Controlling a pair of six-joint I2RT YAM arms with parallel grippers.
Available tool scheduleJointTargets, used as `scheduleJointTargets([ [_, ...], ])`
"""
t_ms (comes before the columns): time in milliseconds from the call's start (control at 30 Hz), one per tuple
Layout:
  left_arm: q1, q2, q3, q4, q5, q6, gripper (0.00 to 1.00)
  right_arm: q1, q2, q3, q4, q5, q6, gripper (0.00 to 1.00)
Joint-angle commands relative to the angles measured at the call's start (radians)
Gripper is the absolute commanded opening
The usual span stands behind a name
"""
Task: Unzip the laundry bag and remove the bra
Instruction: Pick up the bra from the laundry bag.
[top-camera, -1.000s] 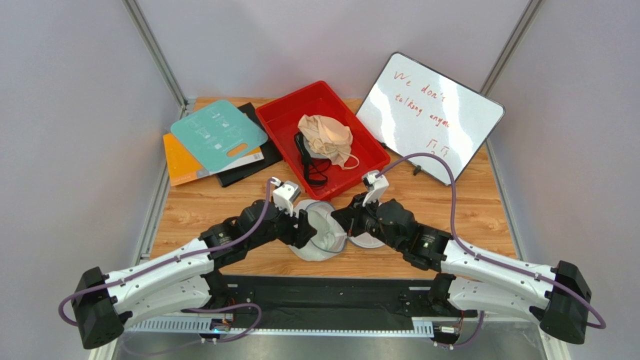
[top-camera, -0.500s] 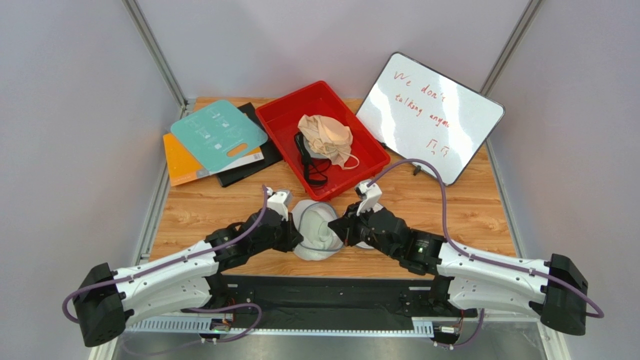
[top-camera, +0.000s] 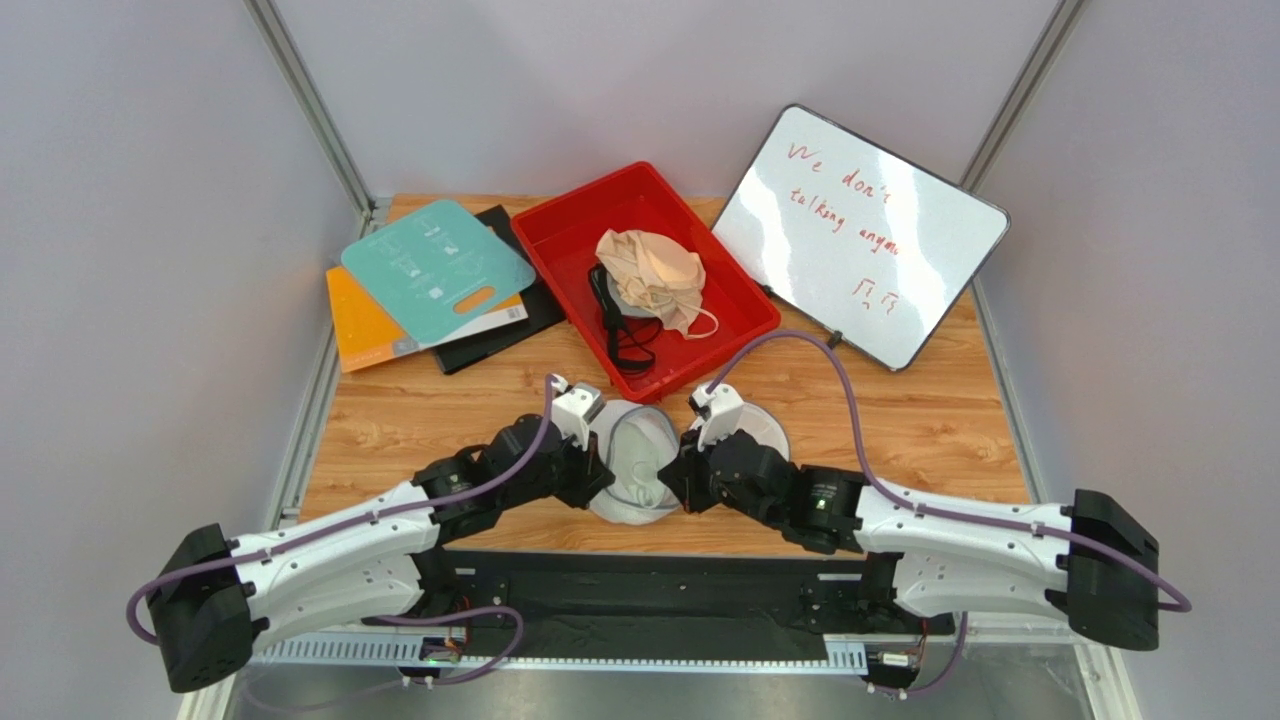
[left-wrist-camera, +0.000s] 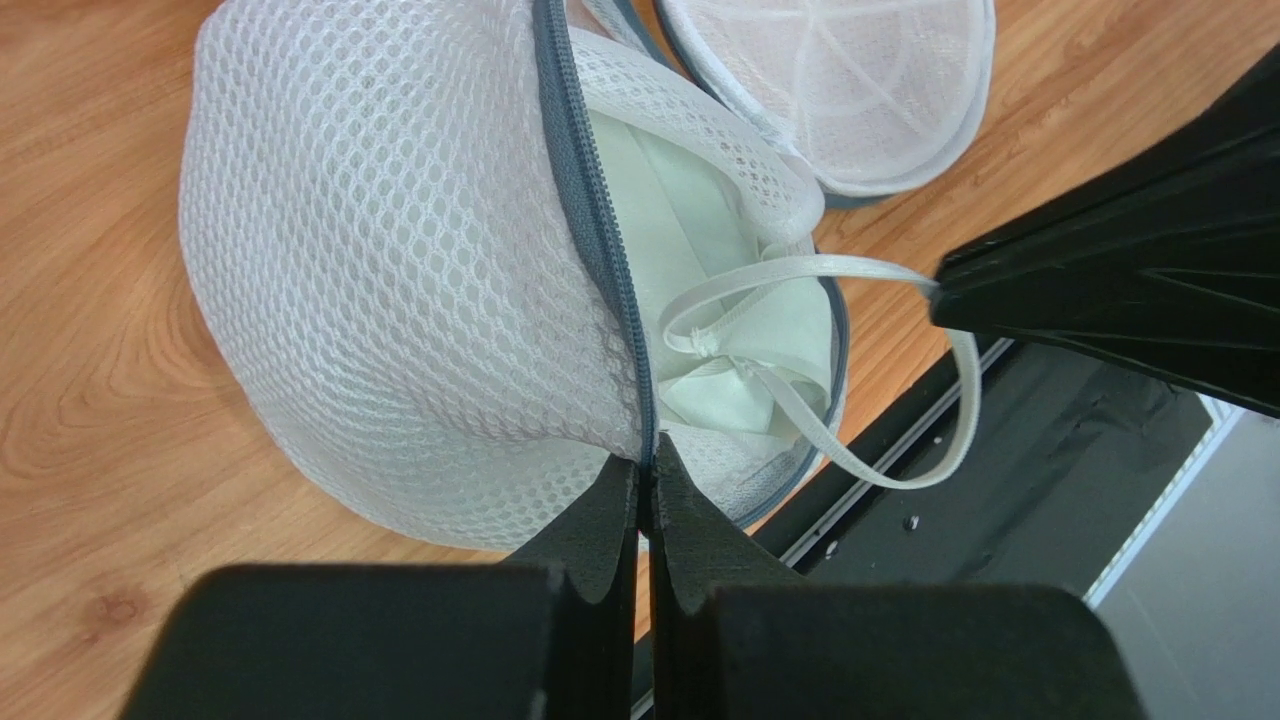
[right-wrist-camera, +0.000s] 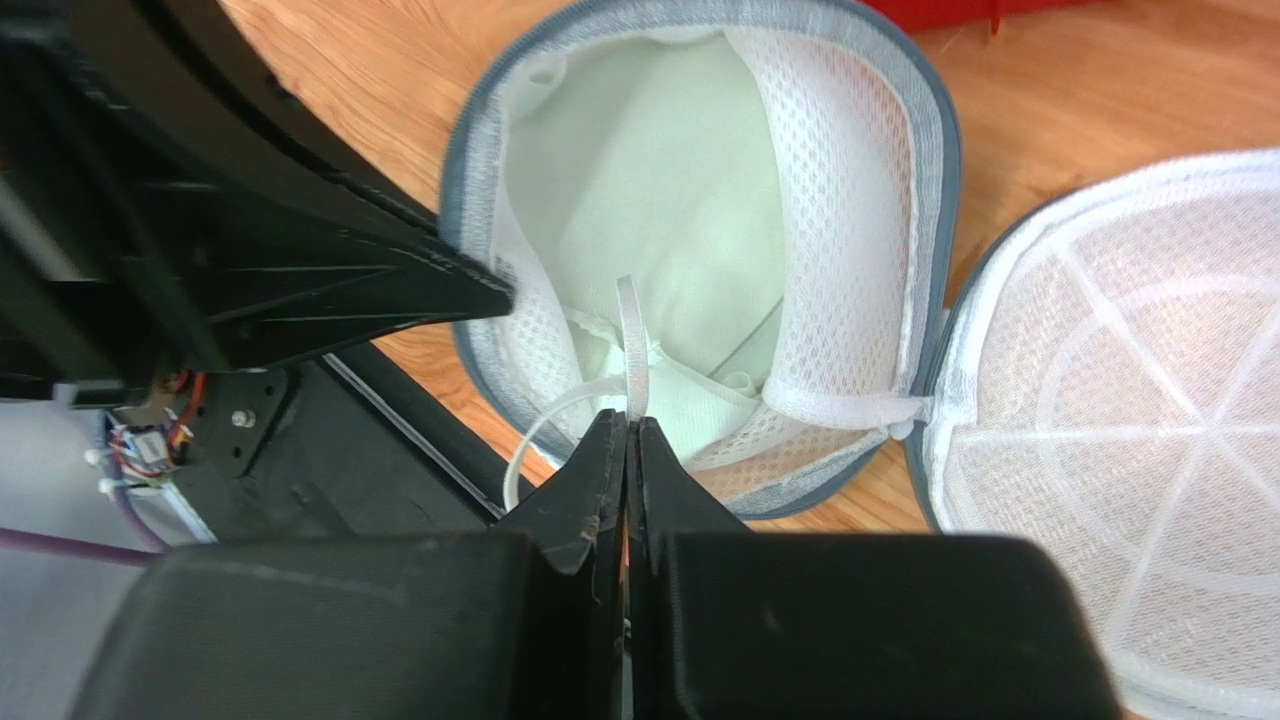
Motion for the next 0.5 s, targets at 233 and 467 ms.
scheduleJointTargets([
  [233, -0.001, 0.024, -0.034, 0.097, 0.093, 0.041, 0.00, 0.002, 0.136, 0.036, -0.017, 0.022, 0.217, 0.09],
  [467, -0.001, 0.018, -0.046, 0.103, 0.088, 0.036, 0.00, 0.004, 0.165, 0.052, -0.069, 0.032, 0.298, 0.33],
])
